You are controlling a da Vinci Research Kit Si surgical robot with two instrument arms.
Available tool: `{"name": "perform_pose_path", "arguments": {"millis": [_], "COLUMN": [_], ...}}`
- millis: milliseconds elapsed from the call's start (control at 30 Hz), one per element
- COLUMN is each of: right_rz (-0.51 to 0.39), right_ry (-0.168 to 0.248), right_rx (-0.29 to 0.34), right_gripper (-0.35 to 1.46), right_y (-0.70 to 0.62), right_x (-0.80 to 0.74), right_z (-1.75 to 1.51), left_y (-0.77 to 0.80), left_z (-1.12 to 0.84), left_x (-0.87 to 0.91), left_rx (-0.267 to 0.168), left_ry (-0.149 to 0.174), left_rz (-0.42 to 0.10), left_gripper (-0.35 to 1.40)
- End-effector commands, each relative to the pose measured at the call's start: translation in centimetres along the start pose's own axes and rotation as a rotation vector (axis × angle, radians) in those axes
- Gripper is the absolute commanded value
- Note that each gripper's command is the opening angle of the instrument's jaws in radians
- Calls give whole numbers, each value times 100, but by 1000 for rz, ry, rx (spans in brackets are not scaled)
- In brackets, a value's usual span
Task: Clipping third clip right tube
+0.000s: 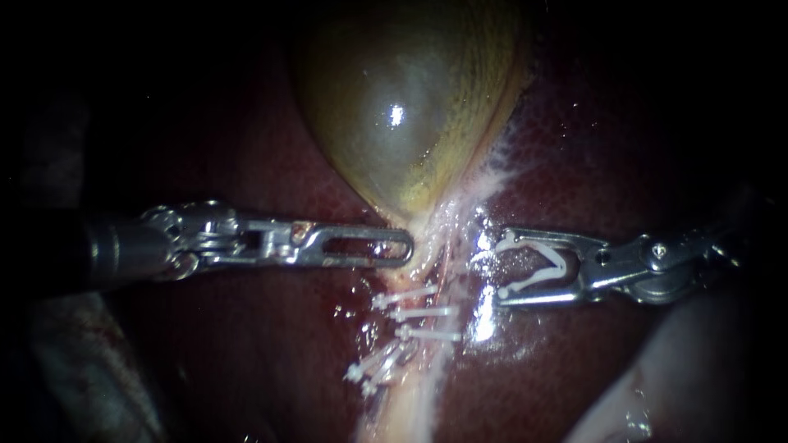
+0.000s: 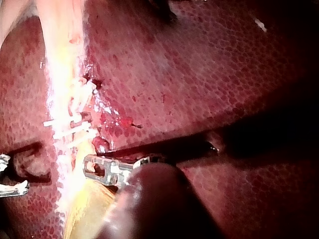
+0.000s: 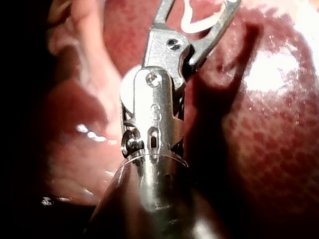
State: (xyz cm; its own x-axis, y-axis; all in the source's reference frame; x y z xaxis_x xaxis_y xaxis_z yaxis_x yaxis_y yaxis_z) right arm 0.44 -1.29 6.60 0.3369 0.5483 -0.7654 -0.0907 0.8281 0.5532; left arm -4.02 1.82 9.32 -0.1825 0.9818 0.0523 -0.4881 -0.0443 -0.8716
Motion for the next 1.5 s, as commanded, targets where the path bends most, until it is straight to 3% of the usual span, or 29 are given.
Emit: {"name": "perform_pose_path", "arguments": {"millis": [33, 300, 400, 833, 1067, 1500], "right_rz": [0, -6, 29, 333, 451, 516], "right_ry": [0, 0, 3, 30, 27, 1], "right_rx": [0, -3, -4, -3, 20, 16], "right_gripper": [60, 60, 60, 60, 60, 59], "right_y": [0, 0, -1, -3, -1, 13], "right_x": [0, 0, -1, -8, -9, -16], "right_z": [0, 5, 9, 27, 45, 67], "left_y": [0, 3, 6, 20, 37, 69], "left_z": [0, -9, -17, -61, -75, -90], "left_x": [0, -3, -3, -5, -4, -9], "left_rx": [0, -3, -5, -9, -9, -11], "left_ry": [0, -4, -7, -12, -11, -13], "left_rz": [0, 0, -1, -13, -21, -32], "left_gripper": [-35, -35, -35, -35, -35, -35]}}
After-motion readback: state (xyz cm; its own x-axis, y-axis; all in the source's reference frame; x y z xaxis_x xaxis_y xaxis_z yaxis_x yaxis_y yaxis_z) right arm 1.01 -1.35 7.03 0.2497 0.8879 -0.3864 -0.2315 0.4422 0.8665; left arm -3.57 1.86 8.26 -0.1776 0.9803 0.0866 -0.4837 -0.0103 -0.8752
